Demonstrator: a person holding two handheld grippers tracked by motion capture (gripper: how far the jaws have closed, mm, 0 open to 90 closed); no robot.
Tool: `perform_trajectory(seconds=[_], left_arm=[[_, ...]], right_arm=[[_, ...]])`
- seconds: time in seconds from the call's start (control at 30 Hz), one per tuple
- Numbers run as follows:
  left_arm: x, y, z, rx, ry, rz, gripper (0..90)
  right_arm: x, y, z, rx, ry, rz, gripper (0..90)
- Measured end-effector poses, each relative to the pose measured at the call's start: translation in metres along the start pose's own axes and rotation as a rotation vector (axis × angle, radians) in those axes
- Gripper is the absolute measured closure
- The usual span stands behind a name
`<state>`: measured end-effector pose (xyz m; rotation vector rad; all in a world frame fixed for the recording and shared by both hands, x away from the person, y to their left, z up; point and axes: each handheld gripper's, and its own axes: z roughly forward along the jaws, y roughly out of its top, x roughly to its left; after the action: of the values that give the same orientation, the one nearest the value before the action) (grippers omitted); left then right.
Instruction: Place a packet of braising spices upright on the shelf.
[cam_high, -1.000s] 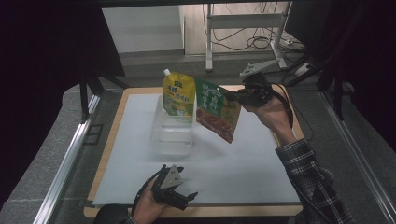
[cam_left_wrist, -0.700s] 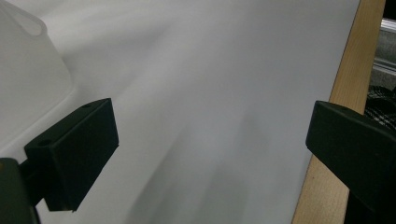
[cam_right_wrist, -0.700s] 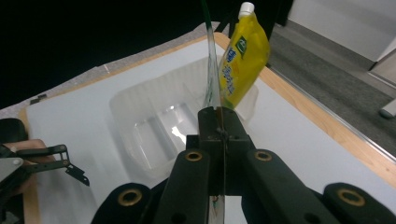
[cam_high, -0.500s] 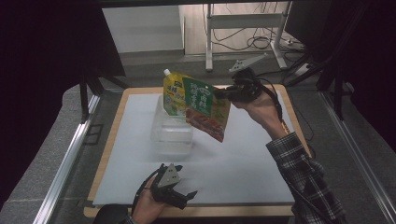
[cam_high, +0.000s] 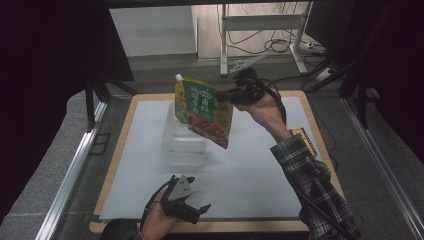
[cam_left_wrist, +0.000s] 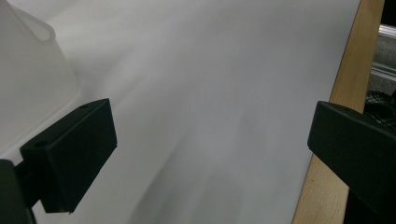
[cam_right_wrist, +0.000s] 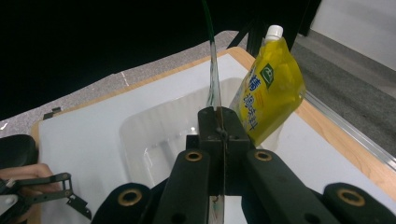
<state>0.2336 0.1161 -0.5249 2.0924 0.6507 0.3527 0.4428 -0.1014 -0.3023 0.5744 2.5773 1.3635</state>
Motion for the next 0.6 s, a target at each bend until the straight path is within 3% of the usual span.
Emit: perform_trajectory(seconds=[0.6], left_arm=[[0.000, 0.000, 0.000, 0.003, 0.000, 0.003, 0.9]], right_arm=[[-0.009, 0.016, 0.032, -0.024, 0.032, 0.005, 89.3]])
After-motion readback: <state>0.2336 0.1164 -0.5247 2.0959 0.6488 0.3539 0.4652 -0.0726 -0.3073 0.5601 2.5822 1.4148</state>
